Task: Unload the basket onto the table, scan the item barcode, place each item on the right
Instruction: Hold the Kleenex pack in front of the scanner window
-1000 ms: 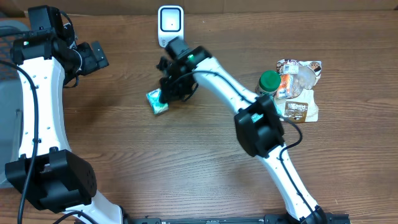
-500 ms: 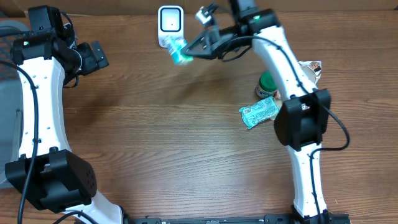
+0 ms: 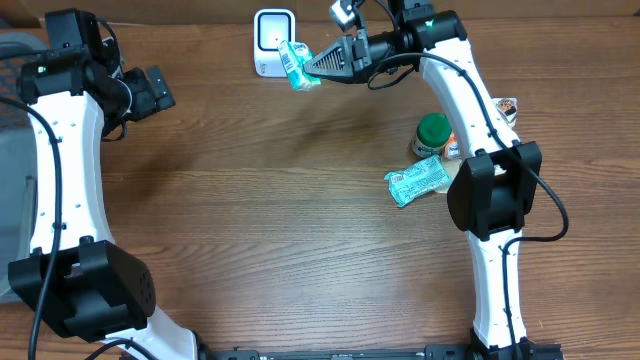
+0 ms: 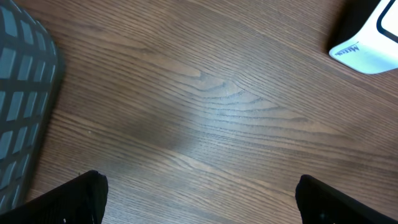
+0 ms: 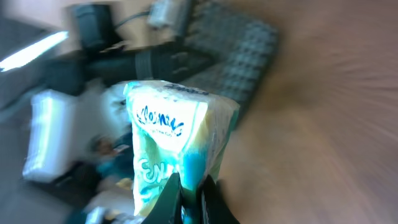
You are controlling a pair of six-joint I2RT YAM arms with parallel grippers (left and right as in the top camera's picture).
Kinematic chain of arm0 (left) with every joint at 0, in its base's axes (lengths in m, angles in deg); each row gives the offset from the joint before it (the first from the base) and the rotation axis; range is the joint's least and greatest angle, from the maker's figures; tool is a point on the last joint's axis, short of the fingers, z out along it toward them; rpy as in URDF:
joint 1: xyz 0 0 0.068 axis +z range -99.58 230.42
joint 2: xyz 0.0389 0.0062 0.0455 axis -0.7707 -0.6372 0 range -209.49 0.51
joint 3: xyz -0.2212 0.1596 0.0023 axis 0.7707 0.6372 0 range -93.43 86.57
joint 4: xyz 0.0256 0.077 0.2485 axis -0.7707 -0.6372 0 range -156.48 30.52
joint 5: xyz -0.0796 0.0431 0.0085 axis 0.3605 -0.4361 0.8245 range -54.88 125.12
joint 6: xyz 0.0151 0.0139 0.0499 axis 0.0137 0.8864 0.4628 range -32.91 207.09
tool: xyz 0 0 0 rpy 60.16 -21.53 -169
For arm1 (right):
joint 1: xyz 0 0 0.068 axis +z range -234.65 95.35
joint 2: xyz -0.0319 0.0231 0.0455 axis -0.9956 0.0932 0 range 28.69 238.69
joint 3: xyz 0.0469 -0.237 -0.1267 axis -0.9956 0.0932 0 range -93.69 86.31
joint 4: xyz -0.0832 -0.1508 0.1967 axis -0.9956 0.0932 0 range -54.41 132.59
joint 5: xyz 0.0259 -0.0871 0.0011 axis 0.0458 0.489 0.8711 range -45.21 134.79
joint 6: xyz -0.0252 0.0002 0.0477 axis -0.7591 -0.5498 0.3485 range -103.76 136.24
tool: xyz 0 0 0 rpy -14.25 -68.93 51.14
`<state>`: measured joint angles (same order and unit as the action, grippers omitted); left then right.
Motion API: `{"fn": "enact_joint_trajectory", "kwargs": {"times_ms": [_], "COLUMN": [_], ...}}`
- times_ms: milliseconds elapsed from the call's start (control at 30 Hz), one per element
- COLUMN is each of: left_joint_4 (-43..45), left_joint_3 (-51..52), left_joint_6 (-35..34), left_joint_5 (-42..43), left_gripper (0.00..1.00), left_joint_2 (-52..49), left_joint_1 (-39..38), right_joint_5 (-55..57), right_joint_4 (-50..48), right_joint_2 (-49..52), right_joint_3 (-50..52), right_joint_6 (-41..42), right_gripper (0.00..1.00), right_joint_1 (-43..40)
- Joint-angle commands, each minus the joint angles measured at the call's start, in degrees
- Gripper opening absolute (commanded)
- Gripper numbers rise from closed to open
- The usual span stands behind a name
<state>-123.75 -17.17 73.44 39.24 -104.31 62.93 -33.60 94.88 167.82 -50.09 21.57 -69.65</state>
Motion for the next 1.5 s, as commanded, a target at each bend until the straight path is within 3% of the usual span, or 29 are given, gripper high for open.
{"fn": "enact_joint_trajectory", "kwargs": {"times_ms": [0, 200, 333, 533, 767, 1000, 1467], "left_joint_4": [0.04, 0.02, 0.02, 0.02, 0.02, 0.02, 0.02], "left_joint_3": [0.11, 0.11, 0.11, 0.11, 0.11, 0.11, 0.11], "left_joint_6": [-1.18, -1.16, -1.16, -1.18, -1.18, -1.18, -1.18], "left_joint_5": [0.2, 0.17, 0.2, 0.17, 0.2, 0.2, 0.2], "left_gripper": [0.99, 1.0, 1.0, 1.0, 1.0, 1.0, 0.99], "left_joint_2": [0.46, 0.46, 0.46, 0.46, 0.46, 0.46, 0.46], "left_joint_1": [0.22, 0.22, 0.22, 0.22, 0.22, 0.22, 0.22], "right_joint_5": [28.46, 67.76, 82.84, 83.67, 83.73, 85.09, 85.99], "right_joint_4": [-2.51, -12.96, -23.58, -38.8, -41.57, -41.75, -43.65], "right_joint_2": [-1.55, -1.53, -1.09, 1.46, 6.8, 9.66, 9.68], "right_joint_3": [-0.98, -0.81, -0.81, -0.81, -0.81, -0.81, -0.83], "right_joint_6": [6.14, 6.12, -6.88, -34.95, -61.77, -71.8, -70.99], "right_gripper": [0.04, 0.04, 0.04, 0.04, 0.04, 0.04, 0.04], "right_joint_1": [1.99, 6.21, 9.35, 12.61, 13.94, 13.92, 13.92]}}
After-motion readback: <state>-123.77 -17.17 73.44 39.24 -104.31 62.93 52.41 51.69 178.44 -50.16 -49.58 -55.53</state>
